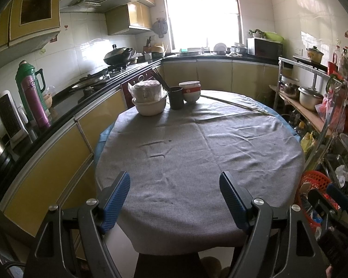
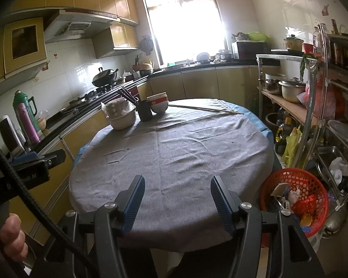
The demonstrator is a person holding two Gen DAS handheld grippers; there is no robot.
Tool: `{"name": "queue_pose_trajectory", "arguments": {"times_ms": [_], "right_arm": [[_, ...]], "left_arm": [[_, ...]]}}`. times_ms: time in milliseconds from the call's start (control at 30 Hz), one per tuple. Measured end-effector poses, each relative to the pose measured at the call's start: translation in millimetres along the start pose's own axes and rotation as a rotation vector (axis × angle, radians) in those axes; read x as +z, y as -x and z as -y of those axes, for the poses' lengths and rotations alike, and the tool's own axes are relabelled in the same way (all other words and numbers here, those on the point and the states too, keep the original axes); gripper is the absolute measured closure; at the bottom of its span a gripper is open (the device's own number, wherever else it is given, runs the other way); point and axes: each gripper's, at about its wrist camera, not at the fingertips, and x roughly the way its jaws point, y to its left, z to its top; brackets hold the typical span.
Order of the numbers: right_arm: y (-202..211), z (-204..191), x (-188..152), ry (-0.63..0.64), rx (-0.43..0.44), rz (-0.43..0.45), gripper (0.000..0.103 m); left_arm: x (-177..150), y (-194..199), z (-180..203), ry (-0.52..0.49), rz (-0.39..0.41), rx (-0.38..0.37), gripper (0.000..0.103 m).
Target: Collect trash
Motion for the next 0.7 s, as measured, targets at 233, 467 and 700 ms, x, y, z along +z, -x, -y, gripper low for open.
{"name": "queue_pose_trajectory", "arguments": {"times_ms": [233, 467, 700], "right_arm": [[-7.5, 5.4, -0.3, -0.013, -0.001, -0.018, 0.04], [-11.9, 2.5, 2.7, 0.005, -0.002, -0.017, 0.04], [-15.5, 4.4, 9.6, 0.005, -0.011, -0.017, 0.04]], "left_arm": [[-4.2, -6.9, 1.5, -0.007, -0.017, 0.0, 0.023], [-2.2, -12.7, -2.4, 0.008, -0.025, 0.004, 0.023], [0.0, -22.3, -2.4, 0.018, -0.046, 0.002, 0.023]]}}
